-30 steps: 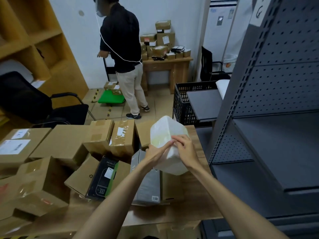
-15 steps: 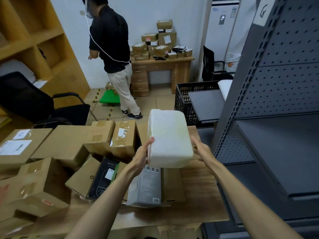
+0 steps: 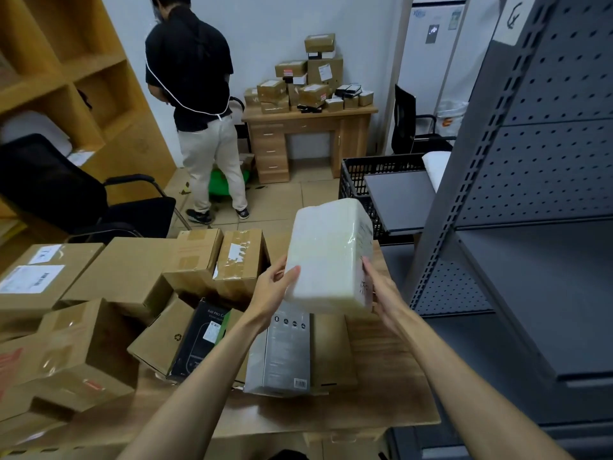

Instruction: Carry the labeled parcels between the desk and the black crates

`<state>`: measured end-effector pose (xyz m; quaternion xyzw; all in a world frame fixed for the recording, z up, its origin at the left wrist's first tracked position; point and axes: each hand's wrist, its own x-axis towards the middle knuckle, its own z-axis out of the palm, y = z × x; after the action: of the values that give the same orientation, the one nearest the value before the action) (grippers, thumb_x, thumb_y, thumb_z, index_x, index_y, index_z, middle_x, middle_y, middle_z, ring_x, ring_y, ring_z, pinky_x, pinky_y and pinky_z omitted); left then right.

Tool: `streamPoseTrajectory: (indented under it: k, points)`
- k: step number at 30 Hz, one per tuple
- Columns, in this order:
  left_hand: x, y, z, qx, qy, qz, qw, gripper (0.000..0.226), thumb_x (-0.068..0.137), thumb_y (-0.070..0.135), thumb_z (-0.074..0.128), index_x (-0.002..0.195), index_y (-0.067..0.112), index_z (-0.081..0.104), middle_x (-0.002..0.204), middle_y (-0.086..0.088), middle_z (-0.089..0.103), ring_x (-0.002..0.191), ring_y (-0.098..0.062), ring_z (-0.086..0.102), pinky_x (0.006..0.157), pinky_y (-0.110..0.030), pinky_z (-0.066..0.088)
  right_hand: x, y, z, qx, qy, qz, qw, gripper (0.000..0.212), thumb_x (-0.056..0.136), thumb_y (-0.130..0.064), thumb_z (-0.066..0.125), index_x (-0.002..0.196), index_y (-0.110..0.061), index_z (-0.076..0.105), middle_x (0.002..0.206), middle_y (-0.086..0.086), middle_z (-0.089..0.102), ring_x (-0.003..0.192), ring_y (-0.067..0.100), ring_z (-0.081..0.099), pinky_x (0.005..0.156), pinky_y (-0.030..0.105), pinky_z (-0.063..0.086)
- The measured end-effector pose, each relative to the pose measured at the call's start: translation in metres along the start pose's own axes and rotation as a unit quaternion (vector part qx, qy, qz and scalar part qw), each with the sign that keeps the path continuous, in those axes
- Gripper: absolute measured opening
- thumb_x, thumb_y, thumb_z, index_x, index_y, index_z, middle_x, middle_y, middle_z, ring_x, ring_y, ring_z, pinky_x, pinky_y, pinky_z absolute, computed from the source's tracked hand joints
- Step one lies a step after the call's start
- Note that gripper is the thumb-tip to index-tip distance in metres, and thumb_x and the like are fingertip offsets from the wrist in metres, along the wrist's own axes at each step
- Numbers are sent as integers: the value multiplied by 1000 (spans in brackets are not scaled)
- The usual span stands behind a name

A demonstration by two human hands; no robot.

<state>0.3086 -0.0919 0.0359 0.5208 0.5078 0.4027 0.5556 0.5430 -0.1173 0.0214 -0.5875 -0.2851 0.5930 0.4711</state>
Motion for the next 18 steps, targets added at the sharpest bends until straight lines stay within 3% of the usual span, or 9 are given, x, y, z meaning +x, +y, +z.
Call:
streamPoseTrajectory:
  k: [2,7,10,13,15,18]
  points:
    - [-1,2,2,36,19,34,999,39,102,21,59,134,42,53,116,23,65,101,5,63,75,-14,51,0,-2,4,2,18,-13,1000,49,92,-54,61,121,-15,62,112,0,71,104,18,64,73,37,51]
    - [2,-7,7,137,60,38,988,42,102,19,59,144,23,56,133,1,48,118,-10,50,85,-14,41,0,-2,9,-29,27,-71,997,46,89,-40,71,118,-5,62,101,5,75,88,17,73,59,24,56]
    - [0,-6,9,153,35,13,988,35,106,39,48,132,24,66,128,4,60,123,-15,56,101,-32,44,-3,-3,15,-81,32,-111,990,41,93,-34,68,120,-4,61,98,3,73,80,12,72,55,18,54]
    - [-5,0,8,113,-44,-12,993,48,100,66,39,117,35,73,118,14,73,112,-3,66,99,-31,45,-9,-3,20,-137,56,-161,976,25,100,-29,59,115,-9,61,96,1,69,76,4,66,49,9,45]
    - [-6,0,7,101,-63,-15,993,61,91,77,44,126,34,69,120,15,73,114,-5,67,101,-35,47,-11,-2,23,-143,61,-188,970,20,101,-28,58,116,-15,60,101,2,69,81,6,66,54,11,48]
    - [-12,-3,10,61,-52,-9,997,64,89,68,59,134,22,63,117,7,75,109,-15,71,95,-37,55,-11,0,27,-138,45,-217,965,20,99,-28,61,117,-20,58,110,-2,68,97,7,66,68,18,55]
